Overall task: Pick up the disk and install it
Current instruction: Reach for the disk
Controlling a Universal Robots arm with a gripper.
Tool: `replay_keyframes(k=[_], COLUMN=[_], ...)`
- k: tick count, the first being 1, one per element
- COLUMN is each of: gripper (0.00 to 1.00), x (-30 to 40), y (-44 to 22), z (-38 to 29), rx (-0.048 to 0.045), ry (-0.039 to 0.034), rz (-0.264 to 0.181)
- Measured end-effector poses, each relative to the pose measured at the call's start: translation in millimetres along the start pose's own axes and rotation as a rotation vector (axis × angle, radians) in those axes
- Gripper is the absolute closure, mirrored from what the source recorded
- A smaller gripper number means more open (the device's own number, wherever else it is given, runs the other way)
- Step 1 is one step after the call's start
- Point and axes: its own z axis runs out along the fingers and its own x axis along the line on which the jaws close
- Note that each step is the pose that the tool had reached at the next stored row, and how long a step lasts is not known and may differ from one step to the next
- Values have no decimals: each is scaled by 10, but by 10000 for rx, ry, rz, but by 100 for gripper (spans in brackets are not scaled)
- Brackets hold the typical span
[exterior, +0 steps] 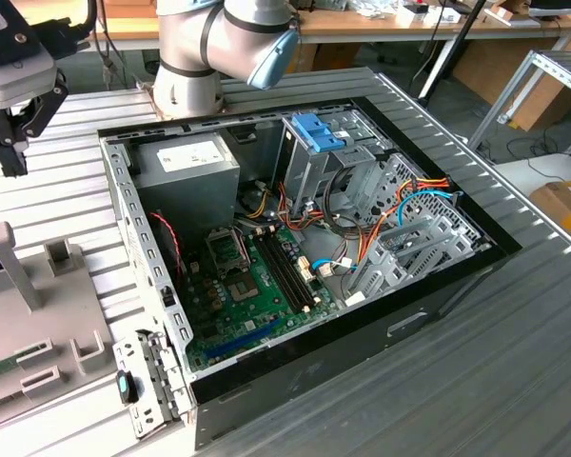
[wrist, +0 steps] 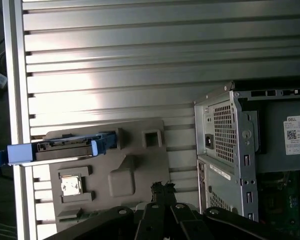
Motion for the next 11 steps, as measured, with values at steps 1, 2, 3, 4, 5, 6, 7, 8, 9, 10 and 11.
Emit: replay_keyframes(k=[1, 2, 3, 4, 5, 6, 7, 8, 9, 10, 11], gripper=[89, 89, 89, 89, 89, 89, 89, 89, 89, 89, 89], x=[5, 9, 16, 16, 19, 44, 100, 146, 207, 239, 276], y=[0, -1, -1, -1, -1, -3, -7, -11, -15, -18, -21], z=[1, 0, 0, 0, 0, -1, -3, -5, -6, -7, -9], rx=[-1, 0, -1, 0, 0, 0, 1, 0, 0, 0, 0], ry=[-1, 0, 0, -1, 0, -1, 1, 0, -1, -1, 0], rz=[0, -1, -2, -3, -1, 0, -2, -2, -1, -1, -1])
